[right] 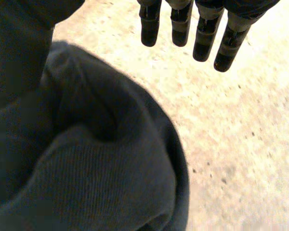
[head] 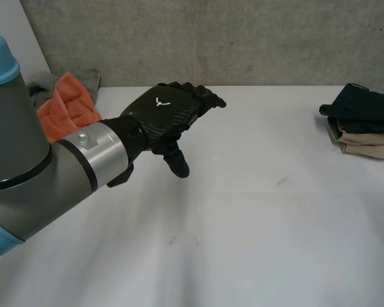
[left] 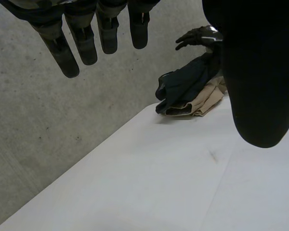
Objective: Fold the laundry.
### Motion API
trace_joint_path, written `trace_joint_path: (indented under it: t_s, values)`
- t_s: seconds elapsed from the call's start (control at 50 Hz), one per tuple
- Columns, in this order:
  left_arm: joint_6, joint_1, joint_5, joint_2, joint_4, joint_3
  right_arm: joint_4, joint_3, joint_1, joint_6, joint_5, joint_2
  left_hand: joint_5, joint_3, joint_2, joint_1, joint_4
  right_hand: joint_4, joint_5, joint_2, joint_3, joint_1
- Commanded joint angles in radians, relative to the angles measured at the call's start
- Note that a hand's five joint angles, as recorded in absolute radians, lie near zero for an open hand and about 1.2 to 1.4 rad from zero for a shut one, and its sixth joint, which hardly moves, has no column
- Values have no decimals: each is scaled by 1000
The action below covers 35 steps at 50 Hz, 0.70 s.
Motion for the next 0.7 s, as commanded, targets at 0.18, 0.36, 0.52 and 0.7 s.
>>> trace_joint_path:
  t_s: [0.18, 0.36, 0.52, 0.7]
  values:
    - [0, -1, 4, 0, 1, -11, 447, -40, 56, -99, 204, -95, 7, 16, 23, 32, 25, -64, -71, -47, -41, -28]
    - [0, -1, 4, -2, 15, -36, 503, -115, 70, -175, 236, 2, 7, 16, 23, 32, 25, 548, 541, 565, 570, 584]
    - [2, 4, 6, 3, 26, -61, 454, -130, 61, -343, 209, 40, 7, 16, 23, 32, 25, 1158, 1151, 1175, 1181, 1194]
    - [2, 4, 6, 9, 27, -76, 308, -155, -22, -437, 101, 105, 4, 13, 20, 30, 22, 1158, 1151, 1175, 1181, 1194]
